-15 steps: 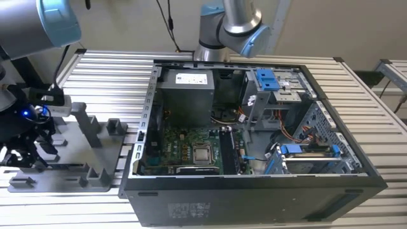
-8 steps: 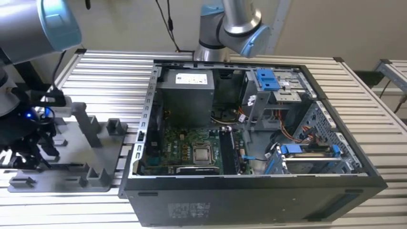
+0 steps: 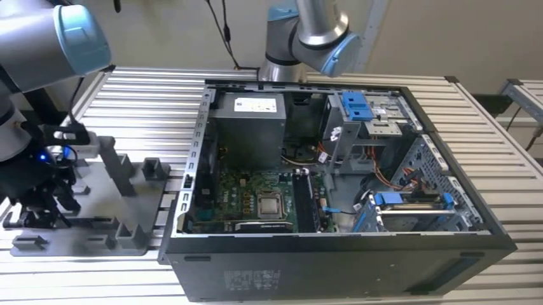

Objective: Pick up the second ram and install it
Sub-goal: 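Pick up the second ram and move it above second insertion slot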

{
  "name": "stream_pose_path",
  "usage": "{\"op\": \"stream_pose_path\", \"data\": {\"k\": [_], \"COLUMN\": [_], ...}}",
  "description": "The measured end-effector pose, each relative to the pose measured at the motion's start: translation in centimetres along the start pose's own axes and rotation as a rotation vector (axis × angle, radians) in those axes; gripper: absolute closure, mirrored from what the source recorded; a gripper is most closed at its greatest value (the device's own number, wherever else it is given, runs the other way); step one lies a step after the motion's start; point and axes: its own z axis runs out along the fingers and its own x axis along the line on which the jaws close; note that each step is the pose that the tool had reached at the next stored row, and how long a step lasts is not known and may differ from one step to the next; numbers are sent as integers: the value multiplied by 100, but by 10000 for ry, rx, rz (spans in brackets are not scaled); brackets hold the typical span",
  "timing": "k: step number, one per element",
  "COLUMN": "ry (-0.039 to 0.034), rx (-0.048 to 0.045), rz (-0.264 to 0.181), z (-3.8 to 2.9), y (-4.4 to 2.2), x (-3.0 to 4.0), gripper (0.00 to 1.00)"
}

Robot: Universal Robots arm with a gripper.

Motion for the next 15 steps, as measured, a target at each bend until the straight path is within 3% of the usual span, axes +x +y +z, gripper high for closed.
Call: {"op": "stream_pose_path", "data": {"k": [10,15], "ry": [2,3], "rx": [1,1], "rz": [128,138], "z": [103,106], "y": [3,3], "x": [2,1], "gripper": [58,58]}}
